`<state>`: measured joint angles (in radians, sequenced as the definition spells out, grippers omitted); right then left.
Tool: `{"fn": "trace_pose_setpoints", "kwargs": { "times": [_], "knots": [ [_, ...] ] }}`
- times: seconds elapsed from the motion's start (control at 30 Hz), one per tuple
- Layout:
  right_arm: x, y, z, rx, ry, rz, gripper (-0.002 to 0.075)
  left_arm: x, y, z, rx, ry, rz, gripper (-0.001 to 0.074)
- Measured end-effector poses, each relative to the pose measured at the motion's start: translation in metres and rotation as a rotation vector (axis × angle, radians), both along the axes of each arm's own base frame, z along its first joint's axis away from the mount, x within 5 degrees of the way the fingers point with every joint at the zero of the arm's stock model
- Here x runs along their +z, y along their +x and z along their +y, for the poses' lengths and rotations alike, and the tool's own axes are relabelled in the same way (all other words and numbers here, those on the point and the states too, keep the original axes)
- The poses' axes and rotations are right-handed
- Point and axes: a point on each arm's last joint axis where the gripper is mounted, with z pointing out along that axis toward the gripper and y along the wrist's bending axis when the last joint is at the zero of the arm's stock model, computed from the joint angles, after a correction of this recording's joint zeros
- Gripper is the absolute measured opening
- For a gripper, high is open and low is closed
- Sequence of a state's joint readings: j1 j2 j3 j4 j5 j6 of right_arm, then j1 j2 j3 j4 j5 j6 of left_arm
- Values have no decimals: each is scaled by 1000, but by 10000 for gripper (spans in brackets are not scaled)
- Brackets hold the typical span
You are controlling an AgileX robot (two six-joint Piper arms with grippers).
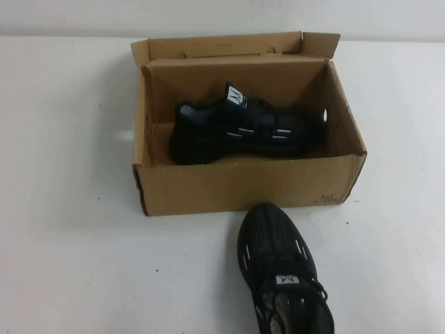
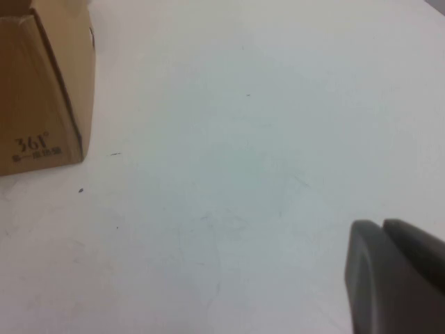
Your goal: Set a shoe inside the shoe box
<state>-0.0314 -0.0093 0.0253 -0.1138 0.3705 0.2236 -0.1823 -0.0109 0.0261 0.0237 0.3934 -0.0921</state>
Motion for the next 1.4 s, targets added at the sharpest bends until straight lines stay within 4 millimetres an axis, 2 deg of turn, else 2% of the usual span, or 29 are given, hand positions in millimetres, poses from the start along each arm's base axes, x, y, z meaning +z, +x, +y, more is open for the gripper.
{"fn": "trace_pose_setpoints", "kwargs": {
  "times": [1.4],
  "knots": [
    [3, 1, 0, 2, -1, -36, -16, 1, 0, 0, 0, -1, -6, -4]
  ]
}}
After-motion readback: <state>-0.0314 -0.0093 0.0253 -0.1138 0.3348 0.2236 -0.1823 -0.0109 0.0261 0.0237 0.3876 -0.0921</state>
